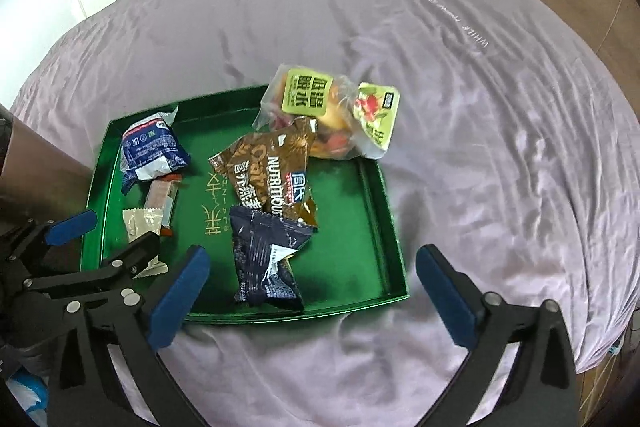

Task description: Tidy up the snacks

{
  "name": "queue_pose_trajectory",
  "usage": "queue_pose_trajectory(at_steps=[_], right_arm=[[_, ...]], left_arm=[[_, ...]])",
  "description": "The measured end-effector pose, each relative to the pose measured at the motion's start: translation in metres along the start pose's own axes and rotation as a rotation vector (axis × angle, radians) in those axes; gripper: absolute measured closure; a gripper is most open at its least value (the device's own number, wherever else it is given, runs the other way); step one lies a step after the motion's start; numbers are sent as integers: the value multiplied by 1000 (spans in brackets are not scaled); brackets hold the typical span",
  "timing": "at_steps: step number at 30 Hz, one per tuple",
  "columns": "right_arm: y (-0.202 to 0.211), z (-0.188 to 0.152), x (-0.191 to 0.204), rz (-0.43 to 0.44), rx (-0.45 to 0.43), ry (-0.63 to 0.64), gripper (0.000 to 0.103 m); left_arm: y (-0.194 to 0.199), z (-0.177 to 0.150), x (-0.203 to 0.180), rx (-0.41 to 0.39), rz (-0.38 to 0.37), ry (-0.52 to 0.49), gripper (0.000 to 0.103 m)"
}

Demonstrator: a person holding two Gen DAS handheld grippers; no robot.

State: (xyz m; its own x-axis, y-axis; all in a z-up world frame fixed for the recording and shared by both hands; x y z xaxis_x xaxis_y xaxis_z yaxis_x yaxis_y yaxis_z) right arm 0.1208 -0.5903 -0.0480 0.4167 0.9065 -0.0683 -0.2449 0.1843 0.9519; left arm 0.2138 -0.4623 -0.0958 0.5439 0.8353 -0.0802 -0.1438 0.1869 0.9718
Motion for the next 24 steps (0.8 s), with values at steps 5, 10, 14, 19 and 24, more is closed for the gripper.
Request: queue_pose_trajectory(at_steps=[5,10,14,19,24], right_arm=[[10,3,1,-14,-12,19,0],[18,0,-3,-33,-19,17,0],[22,-7,-10,-49,-12,-1,0],[28,-14,-18,-70,-8,-16,0],[34,-16,-23,-72,-12,-33,0]], left_arm=[[6,1,-1,2,3,0,29],[15,2,-7,-18,1,-12,29],[22,0,-13,-23,-11,-27,29],[28,-4,-17,-27,-3,-40,29],[33,-6,-21,-27,-5,-54,29]])
Point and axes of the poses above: each gripper's, at about its wrist camera, not at the fingertips, and y roughly against the way its jaws point, x to its left, z to its top, the point moved 6 cm from there along -y, roughly the way its jaws point, and after that the axes turned 12 degrees about x, right-handed, at the moved point
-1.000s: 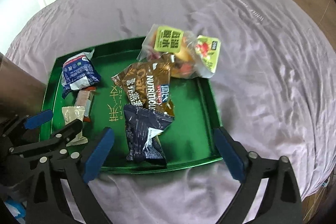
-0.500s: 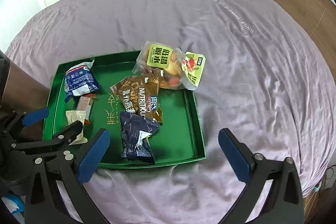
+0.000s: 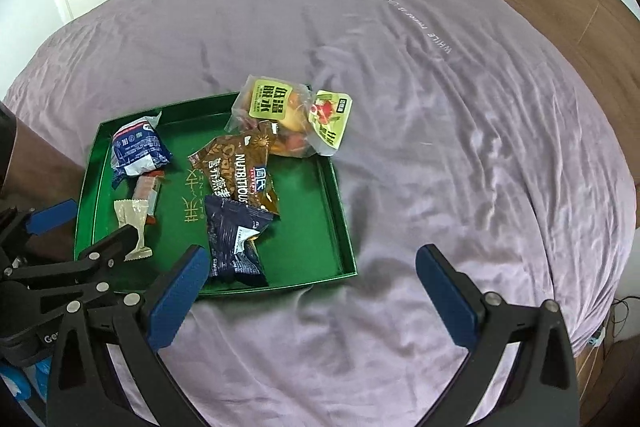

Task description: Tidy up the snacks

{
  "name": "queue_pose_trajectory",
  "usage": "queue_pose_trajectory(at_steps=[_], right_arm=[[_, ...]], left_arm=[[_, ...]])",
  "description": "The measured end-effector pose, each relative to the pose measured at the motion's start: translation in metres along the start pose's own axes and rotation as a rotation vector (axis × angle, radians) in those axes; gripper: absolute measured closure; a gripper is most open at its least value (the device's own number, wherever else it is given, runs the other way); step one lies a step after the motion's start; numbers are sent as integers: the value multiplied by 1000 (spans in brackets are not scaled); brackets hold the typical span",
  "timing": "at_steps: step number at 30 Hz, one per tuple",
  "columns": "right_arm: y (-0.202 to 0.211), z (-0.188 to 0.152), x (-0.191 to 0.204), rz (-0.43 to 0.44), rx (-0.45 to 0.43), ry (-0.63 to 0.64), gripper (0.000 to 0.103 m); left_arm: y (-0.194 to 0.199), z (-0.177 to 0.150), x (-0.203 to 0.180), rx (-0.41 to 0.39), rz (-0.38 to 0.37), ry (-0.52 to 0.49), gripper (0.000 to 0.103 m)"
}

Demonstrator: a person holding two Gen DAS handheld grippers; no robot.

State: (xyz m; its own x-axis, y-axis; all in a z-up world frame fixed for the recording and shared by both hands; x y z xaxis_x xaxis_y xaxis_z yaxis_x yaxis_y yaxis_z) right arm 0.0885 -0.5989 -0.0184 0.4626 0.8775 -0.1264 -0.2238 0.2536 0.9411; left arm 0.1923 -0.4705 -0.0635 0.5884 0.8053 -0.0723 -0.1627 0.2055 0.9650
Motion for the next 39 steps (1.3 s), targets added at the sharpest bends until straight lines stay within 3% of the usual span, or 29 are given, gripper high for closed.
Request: queue_pose_trajectory(at_steps=[8,14,24,27,31,39], right_arm=[[16,-18,-14,6,1,-48,0],[33,-52,-23,21,26,-84,0],[69,-124,27,64,105,47,0],[78,-144,62,98,130,115,0],[88,-159,117,147,154,219,0],[103,-176,255,291,196,499,0]], left_arm=[[12,-20,-16,9,-28,-75,29],[29,-52,-36,12,-62,-193,29],[68,-136,-24,-1,-104,-458,29],[72,-160,7,17,-93,-453,29],[74,-188,67,48,-49,-370,29],[83,-231,216,72,64,-83,29]])
Point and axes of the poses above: each gripper's, at about its wrist camera, not at the fingertips, and y roughly against the way its jaws point, x to its left, z to its top, the point moved 6 cm from there along -y, roughly the way its jaws point, and after that the axes turned 12 degrees about x, right-handed, at the moved point
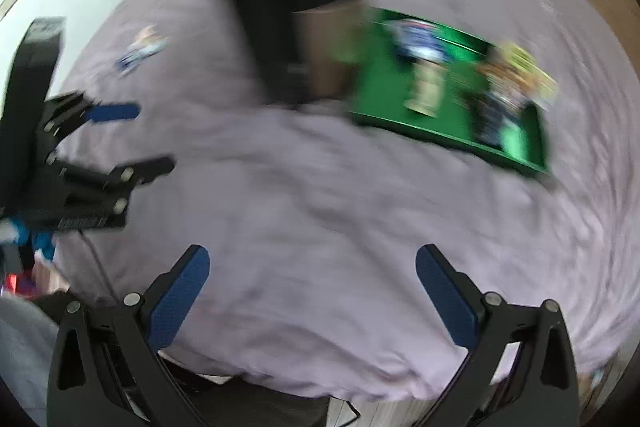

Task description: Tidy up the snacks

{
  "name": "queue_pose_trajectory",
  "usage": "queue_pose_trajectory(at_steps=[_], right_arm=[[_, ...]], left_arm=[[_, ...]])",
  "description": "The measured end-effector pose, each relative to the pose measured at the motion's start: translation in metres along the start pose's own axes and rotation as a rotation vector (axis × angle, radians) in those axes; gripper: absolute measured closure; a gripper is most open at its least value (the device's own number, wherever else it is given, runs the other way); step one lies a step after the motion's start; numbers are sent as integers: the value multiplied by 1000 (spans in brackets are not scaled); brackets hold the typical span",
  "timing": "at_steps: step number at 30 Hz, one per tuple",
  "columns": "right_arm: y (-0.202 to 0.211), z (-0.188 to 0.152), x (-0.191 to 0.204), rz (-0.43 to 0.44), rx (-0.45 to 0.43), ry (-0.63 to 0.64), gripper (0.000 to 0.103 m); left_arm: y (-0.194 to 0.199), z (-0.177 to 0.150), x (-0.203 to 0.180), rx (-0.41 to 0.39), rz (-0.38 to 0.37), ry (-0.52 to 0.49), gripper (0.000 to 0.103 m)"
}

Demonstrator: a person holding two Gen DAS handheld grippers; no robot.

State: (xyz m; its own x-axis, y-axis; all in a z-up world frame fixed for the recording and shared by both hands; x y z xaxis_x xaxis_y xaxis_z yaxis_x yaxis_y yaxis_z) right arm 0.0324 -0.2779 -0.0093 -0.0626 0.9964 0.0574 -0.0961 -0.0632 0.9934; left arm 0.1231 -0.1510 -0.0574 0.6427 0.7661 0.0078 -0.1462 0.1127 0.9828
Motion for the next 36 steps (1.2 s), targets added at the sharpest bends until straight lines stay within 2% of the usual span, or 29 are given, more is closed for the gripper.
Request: queue_pose_trajectory(at_steps=[4,10,14,22,28,36], right_arm=[[-11,34,70,58,9,157,0],[-20,84,137,93,-7,310,0],[-20,117,154,96,-31,350,0],[-25,171,177,124,-76,371,0],[-38,202,176,95,-83,378,0],[-51,248,160,76,-108,332,0]], left_arm=[[-1,-28,68,16,37,147,29],[1,-61,149,18,88,342,29],[1,-69,199,10,103,452,29],[1,-59,273,-31,98,607,29],[-12,-24,292,-51,74,601,29],[-58,15,297,3,32,542,29]])
Point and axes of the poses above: each gripper's, at about its wrist camera, not at the fingertips, and y roughly against the way its jaws point, x to its left, z to its top, the point moved 6 cm from there along -y, roughly the way its jaws point, and after that the axes turned 12 degrees about x, right-handed, at the moved point
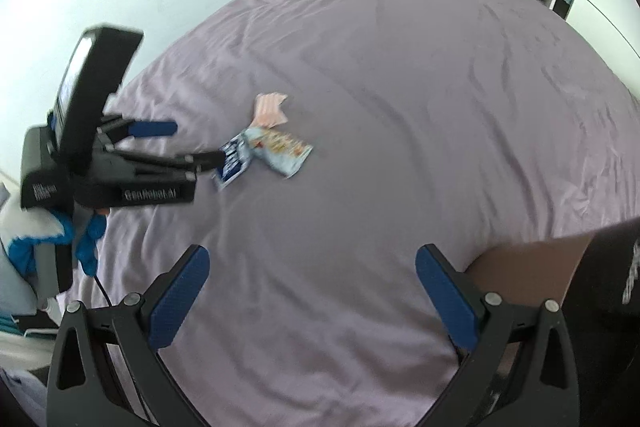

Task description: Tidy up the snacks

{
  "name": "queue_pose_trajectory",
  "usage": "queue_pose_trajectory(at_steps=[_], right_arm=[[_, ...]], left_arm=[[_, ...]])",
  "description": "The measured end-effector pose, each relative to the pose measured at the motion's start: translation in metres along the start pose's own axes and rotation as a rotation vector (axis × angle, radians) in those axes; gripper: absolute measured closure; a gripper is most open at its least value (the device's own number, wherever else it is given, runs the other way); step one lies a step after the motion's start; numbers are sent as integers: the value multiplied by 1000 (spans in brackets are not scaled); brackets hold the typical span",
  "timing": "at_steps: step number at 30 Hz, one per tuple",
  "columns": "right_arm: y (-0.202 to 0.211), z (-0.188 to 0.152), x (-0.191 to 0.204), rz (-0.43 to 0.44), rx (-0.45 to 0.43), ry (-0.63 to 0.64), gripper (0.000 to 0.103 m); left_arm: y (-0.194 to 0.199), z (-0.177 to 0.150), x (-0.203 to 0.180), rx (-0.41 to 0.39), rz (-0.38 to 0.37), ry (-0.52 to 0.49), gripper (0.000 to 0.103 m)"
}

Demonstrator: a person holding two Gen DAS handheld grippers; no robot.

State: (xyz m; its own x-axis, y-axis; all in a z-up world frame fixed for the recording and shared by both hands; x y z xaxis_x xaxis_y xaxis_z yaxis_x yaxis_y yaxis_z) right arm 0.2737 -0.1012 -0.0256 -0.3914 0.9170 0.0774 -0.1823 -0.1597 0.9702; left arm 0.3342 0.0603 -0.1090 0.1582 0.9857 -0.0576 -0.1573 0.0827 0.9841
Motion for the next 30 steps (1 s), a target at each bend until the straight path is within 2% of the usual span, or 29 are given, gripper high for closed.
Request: queue_pose_trajectory(at_steps=[9,19,22,24,30], right_arm=[[-26,64,-6,53,-47,-25,0],[-92,131,11,120,18,-73,0],[-107,140,13,145,41,-99,0],[-117,146,16,183,54,-115,0],[-140,148,24,212,109,-123,0]], left_arm=[[-42,21,3,38,-38,-6,29],[-52,24,20,17,-111,21,30],[-52,24,27,13,-148,57,31],[-52,23,26,4,-149,42,31],[-51,21,24,-18,-169,43,32]])
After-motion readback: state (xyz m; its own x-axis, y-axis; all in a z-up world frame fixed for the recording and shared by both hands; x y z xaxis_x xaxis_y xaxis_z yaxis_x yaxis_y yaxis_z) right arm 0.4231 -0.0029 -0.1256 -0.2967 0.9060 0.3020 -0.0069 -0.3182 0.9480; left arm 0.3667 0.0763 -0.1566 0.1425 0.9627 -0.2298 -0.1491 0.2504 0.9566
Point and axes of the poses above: each gripper's, at about its wrist camera, not at the fingertips, and y roughly against the way its jaws point, x to its left, z to its top, the point moved 6 cm from there along -y, roughly the way its jaws point, and after that the axes turned 12 degrees about x, right-handed, at the moved point
